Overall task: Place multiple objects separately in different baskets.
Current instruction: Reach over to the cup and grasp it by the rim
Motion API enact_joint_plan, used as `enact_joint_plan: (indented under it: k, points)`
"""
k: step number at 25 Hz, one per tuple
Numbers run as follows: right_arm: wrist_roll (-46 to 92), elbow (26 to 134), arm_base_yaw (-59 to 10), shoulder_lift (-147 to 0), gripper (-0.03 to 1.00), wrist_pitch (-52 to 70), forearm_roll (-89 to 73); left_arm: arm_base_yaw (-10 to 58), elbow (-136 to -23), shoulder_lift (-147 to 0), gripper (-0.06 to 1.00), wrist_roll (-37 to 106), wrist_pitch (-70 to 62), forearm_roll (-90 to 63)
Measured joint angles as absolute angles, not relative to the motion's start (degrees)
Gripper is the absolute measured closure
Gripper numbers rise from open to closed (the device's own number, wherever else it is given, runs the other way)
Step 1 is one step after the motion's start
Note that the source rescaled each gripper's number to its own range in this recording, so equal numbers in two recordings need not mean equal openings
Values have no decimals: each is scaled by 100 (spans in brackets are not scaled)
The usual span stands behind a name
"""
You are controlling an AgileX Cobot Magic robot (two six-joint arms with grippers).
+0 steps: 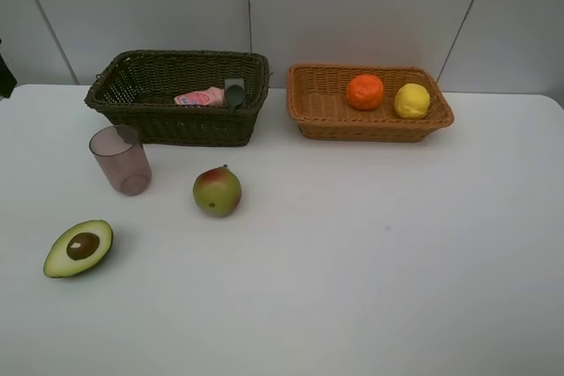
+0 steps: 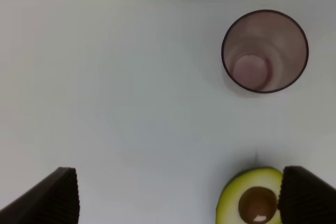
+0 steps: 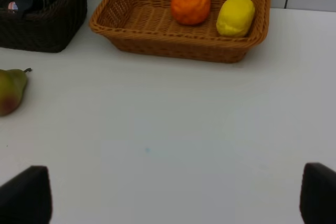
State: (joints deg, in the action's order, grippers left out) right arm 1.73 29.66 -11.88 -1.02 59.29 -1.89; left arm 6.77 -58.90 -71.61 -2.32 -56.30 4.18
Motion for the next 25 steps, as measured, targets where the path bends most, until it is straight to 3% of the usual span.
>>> enact_joint_plan:
  k: [25]
  points:
    - [173,2966,-1188,-102,-3,5929,-185,677,-5890,-10034,-6,-232,-3562,330]
